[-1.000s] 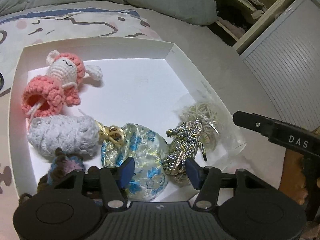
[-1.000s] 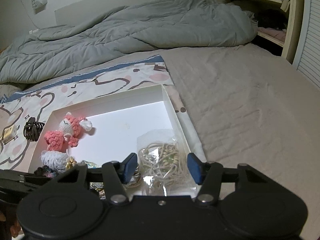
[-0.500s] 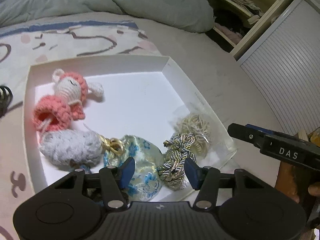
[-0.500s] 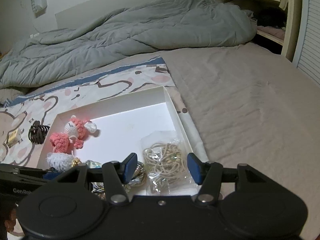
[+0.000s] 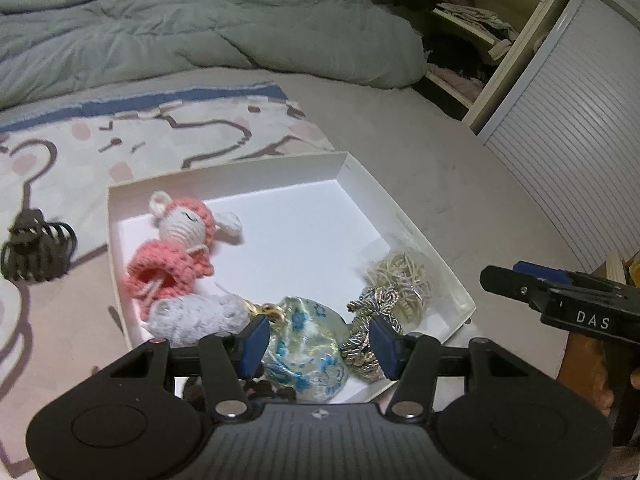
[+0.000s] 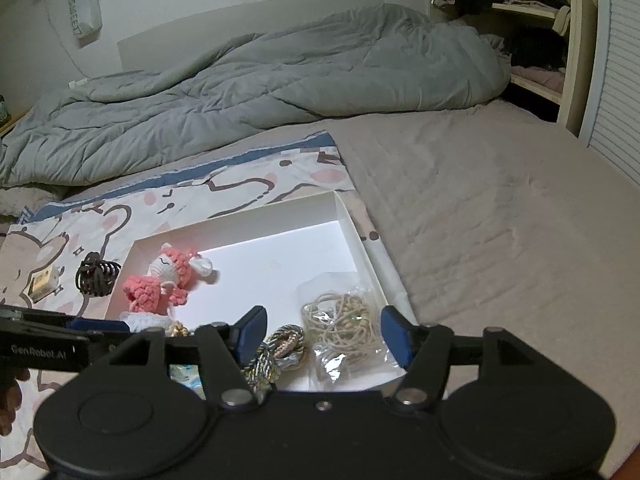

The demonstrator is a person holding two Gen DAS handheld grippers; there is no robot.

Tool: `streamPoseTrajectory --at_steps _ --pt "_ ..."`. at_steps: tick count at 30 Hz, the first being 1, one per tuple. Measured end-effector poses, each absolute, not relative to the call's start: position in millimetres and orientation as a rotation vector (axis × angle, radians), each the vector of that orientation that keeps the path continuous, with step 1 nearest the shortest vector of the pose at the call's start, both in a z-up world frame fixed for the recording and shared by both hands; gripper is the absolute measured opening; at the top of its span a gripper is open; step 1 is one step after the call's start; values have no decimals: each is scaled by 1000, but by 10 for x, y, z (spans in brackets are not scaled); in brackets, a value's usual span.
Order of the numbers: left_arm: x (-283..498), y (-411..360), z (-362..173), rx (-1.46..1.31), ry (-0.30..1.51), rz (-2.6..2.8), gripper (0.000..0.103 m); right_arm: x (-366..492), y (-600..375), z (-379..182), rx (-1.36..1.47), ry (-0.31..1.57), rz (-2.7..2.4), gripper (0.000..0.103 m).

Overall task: Organize objects
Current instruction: 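Lift both open tools away from the white box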

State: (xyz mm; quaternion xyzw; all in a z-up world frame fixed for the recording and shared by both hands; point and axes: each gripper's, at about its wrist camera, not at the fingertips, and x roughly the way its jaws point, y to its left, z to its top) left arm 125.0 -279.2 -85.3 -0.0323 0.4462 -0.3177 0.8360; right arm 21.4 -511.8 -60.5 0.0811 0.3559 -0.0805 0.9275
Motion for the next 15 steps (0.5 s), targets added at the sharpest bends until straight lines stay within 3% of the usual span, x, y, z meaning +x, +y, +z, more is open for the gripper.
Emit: streamPoseTrajectory --at_steps 5,7,11,15 --pt "1188 -2678 -734 -66 914 -661 67 147 -5058 -530 152 715 -169 72" --pt "1166 -2633 -698 -62 903 -654 76 123 -5033 -497 152 709 -171 73" --pt "1143 -2542 -624 -58 883 -646 82 88 -4987 -447 139 699 -179 79" --pt "1120 -2462 -563 -43 857 -637 95 32 -4944 -405 126 690 -180 85"
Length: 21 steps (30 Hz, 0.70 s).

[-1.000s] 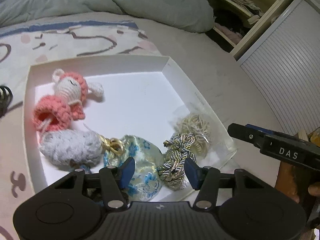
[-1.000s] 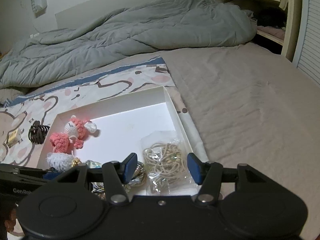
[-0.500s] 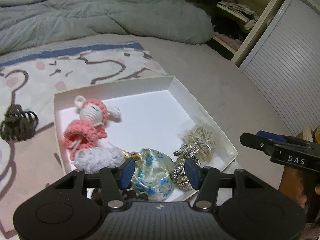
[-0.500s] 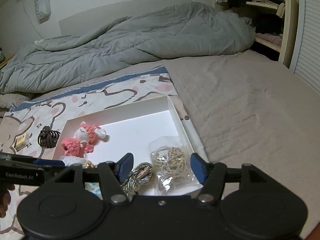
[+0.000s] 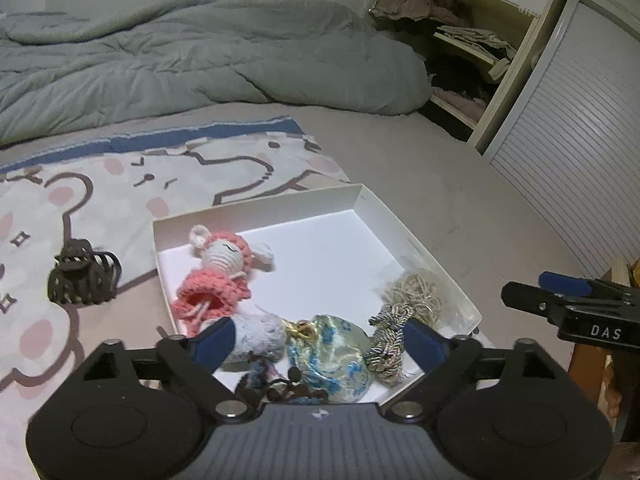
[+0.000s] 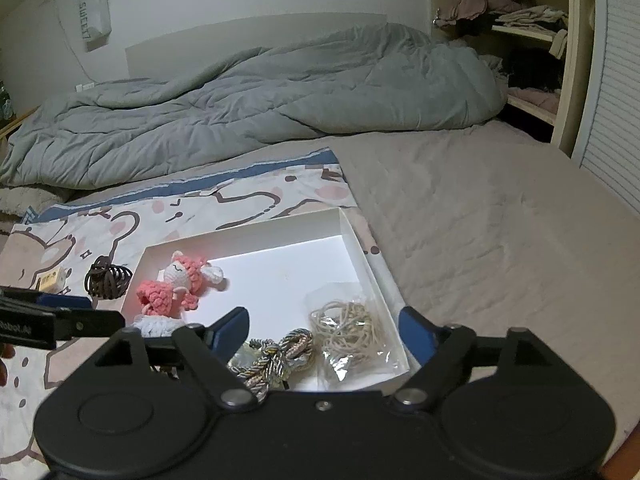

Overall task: Organize objects
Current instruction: 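Lift both open tools away from the white box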

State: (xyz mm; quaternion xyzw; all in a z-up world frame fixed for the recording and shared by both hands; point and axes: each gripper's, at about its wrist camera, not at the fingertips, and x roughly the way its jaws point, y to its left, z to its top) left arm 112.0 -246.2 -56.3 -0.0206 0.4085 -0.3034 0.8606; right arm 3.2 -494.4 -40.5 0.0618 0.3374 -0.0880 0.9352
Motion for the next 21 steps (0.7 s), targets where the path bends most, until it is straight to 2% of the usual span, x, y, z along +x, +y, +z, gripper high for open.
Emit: streamPoseTrajectory --at_steps 4,10,21 --pt "1104 -2390 -515 -41 831 -627 103 2 -4900 -379 114 680 -185 91" --pt "1084 -2343 -487 -23 807 -629 103 -18 -4813 -355 83 677 -182 102" --pt "1066 -2274 -502 -22 797 -626 103 -62 -4757 -341 81 668 -209 103"
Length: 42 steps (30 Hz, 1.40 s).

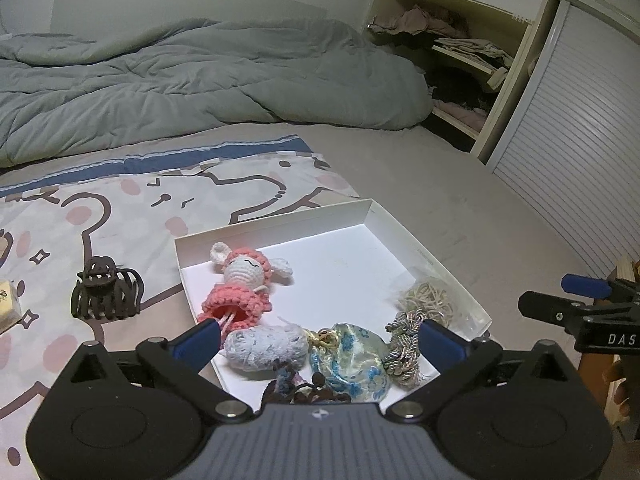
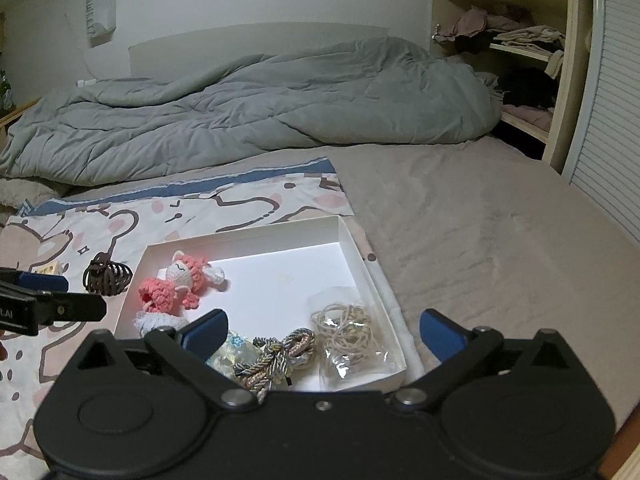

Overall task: Organize objects
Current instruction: 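Lift both open tools away from the white box, then grasp the yellow tissue pack with the left tool while the right tool grasps the black claw clip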

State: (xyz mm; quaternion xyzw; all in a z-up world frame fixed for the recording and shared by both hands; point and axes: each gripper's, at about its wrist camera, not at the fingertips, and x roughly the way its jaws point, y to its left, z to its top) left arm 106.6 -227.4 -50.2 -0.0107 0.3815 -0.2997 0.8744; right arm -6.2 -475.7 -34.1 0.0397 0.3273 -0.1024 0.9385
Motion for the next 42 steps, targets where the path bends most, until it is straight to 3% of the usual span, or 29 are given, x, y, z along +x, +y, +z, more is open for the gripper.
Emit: streamPoseTrajectory --at_steps 15,42 --pt "1245 -1698 -448 -38 772 -528 103 205 -4462 -362 102 667 -182 103" --pt "1636 -202 -476 -78 734 -274 103 1029 -3090 -376 116 653 28 103"
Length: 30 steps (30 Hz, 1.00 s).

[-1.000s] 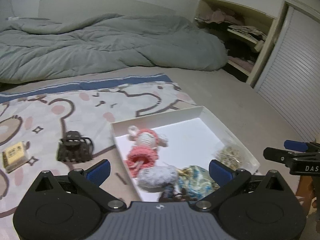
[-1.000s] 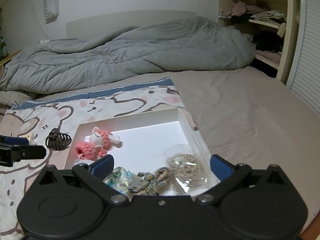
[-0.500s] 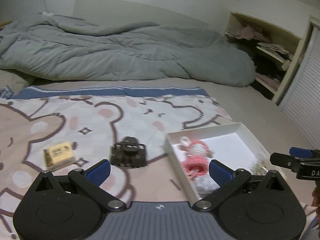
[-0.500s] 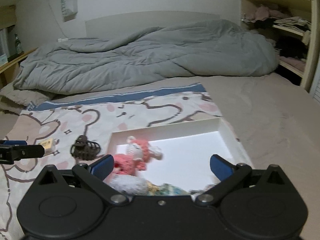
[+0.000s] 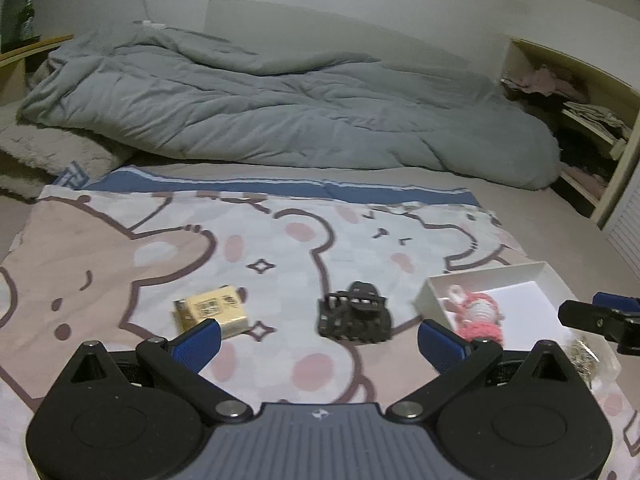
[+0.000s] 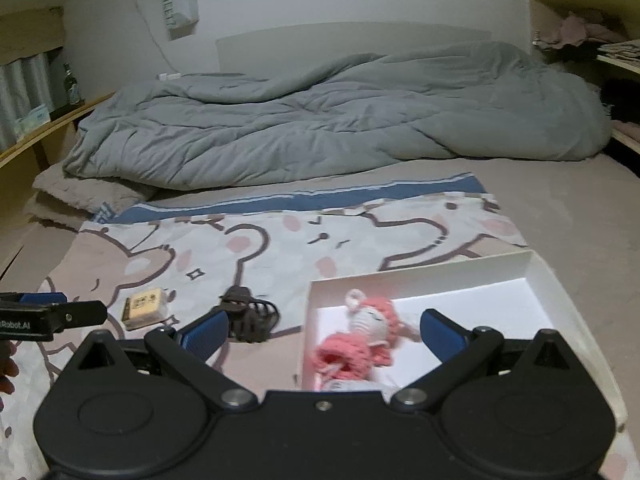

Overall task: Organize objects
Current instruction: 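Grasp the yellow tissue pack with the left tool while the right tool grasps the black claw clip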

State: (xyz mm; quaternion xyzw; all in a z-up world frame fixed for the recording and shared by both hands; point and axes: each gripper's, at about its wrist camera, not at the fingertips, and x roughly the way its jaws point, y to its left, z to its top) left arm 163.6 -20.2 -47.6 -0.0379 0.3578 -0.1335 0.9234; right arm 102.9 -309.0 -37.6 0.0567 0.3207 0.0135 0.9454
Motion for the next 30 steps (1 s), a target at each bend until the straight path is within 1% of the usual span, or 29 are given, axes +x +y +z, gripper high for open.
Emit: streamPoseTrajectory --at_steps 9,15,26,27,28,30 --pt "1889 87 -627 -104 754 -196 103 1282 -2785 -522 101 645 113 103" --pt "2112 226 -772 -130 786 -117 103 1487 -2623 -638 25 618 175 103" --pt "2489 343 -1110 -237 858 -23 103 1870 -2247 -942 -349 608 343 103" --pt "2514 346 -1139 -245 864 -16 103 1894 -2207 -961 -386 611 366 100" --pt "2548 352 -1184 -257 874 -7 103 1929 -2166 -984 -423 615 391 92" --pt "2588 360 -1245 -281 890 5 103 1988 -2095 -1030 -471 623 429 83"
